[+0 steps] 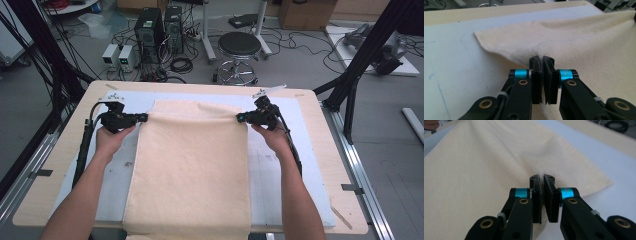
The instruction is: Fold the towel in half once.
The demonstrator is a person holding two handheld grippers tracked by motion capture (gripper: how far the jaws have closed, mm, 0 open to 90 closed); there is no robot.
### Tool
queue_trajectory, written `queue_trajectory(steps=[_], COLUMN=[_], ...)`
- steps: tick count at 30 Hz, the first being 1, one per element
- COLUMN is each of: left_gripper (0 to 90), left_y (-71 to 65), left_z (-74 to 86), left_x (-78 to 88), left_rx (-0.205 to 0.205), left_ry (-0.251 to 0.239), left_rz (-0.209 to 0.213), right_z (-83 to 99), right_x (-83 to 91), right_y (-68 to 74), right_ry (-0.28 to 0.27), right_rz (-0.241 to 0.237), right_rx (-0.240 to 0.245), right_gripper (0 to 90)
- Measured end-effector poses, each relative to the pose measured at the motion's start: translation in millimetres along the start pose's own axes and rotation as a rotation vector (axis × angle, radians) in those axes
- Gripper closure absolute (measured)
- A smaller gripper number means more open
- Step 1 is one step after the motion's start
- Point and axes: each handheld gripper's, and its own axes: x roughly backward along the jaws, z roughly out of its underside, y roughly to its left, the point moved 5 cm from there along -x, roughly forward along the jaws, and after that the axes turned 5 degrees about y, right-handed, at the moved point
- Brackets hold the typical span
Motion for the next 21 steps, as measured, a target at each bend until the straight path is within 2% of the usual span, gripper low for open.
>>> queue_trajectory(steps=[4,6,9,12,14,15,19,21], left_gripper=[85.6,85.5,85.5,85.5,85.4,85.4,85.1,84.9], left_y=[-7.5,-10.2,-15.8,-21.8,-25.8,-27.5,-38.8,-46.5], left_z=[-27.6,-37.6,-41.9,-36.4,-29.4,-24.9,0.0,16.0], left_x=[14.8,22.5,29.3,34.2,38.9,41.9,55.0,61.7], left_rx=[-0.023,-0.037,-0.063,-0.099,-0.114,-0.118,-0.143,-0.165], left_ry=[-0.074,-0.094,-0.103,-0.087,-0.093,-0.092,-0.107,-0.105], left_rz=[0.001,0.011,0.018,0.018,0.019,0.024,0.046,0.051], right_z=[-21.6,-27.3,-30.0,-25.3,-20.9,-18.5,-1.1,10.5], right_x=[23.0,31.9,43.3,47.6,49.7,50.8,53.9,54.5], right_y=[1.6,2.0,5.3,12.2,19.6,23.3,41.1,51.9], right_ry=[-0.026,-0.042,-0.069,-0.056,-0.042,-0.056,-0.058,-0.056], right_rz=[0.017,0.020,0.004,-0.018,-0.021,-0.030,-0.073,-0.091], right_rx=[0.022,0.027,0.023,0.019,0.043,0.058,0.062,0.079], right_gripper=[85.7,85.7,85.6,85.6,85.6,85.5,85.4,85.3])
